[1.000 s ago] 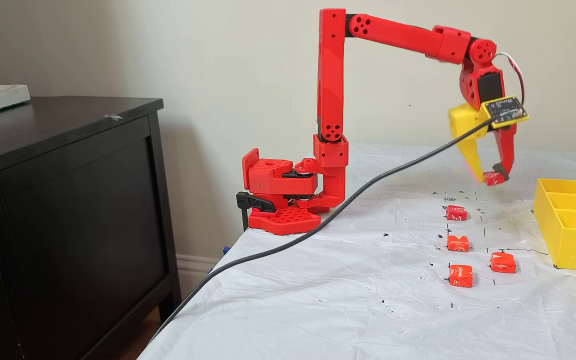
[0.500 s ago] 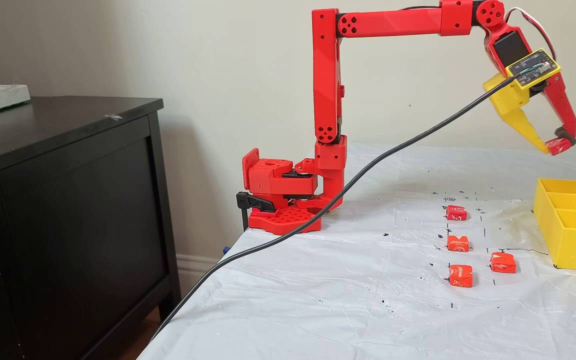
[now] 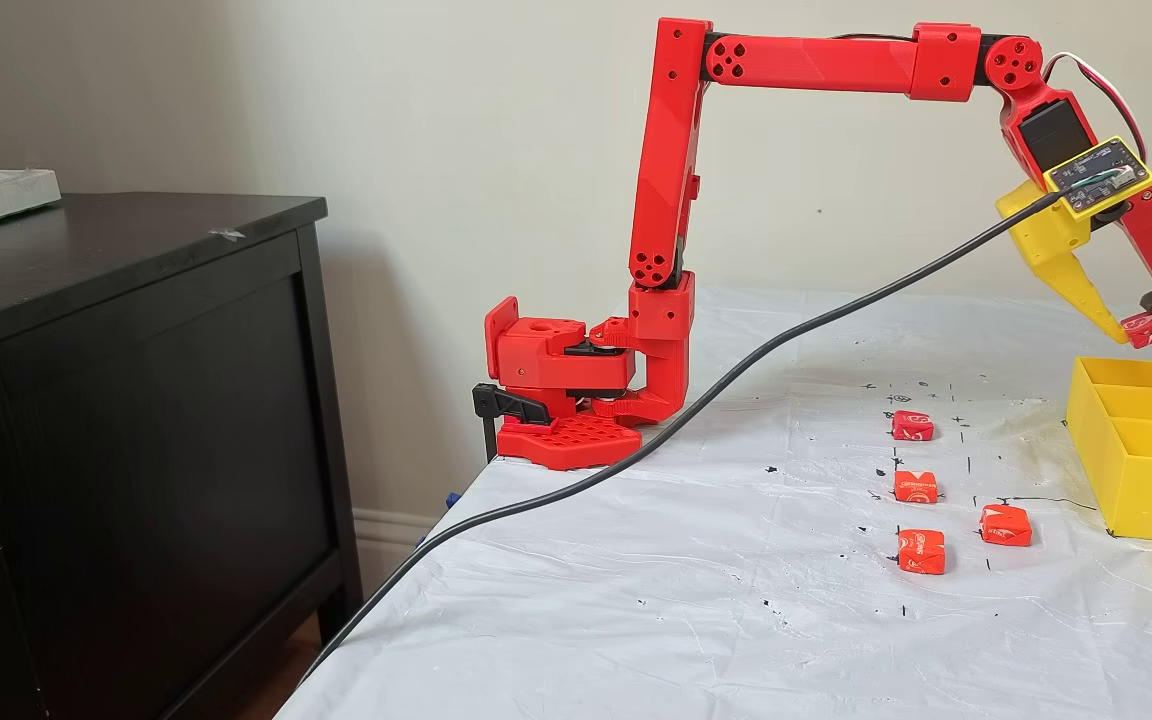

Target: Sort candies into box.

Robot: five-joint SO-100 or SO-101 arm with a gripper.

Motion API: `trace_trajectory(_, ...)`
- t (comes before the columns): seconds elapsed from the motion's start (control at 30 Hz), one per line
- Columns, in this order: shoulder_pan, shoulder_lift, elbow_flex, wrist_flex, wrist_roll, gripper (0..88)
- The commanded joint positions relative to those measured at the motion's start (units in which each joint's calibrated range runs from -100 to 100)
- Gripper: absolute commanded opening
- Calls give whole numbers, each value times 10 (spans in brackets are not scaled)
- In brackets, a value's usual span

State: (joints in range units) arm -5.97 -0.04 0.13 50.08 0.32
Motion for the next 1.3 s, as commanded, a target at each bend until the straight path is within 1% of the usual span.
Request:
trace_trajectory(0.0,-5,0,-65,-1,3,2)
trace_trajectory(0.37,-1,13,-78,0,1,8)
trace_trajectory(0.4,0,14,-79,2,1,49)
trace_trajectory(0.47,0,15,-80,5,2,176)
trace_trajectory(0.53,-1,15,-80,6,3,243)
trace_trajectory(0.7,-1,11,-81,13,5,313)
trace_trajectory(0.73,-2,10,-81,16,6,351)
trace_trajectory(0.8,-3,8,-81,19,6,355)
trace_trajectory(0.97,-5,0,-77,24,9,335)
trace_trajectory(1.07,-5,-8,-74,28,10,276)
trace_trajectory(1.13,-7,-14,-73,35,10,214)
trace_trajectory(1.23,-11,-27,-70,52,13,57)
trace_trajectory(1.27,-12,-31,-66,55,13,31)
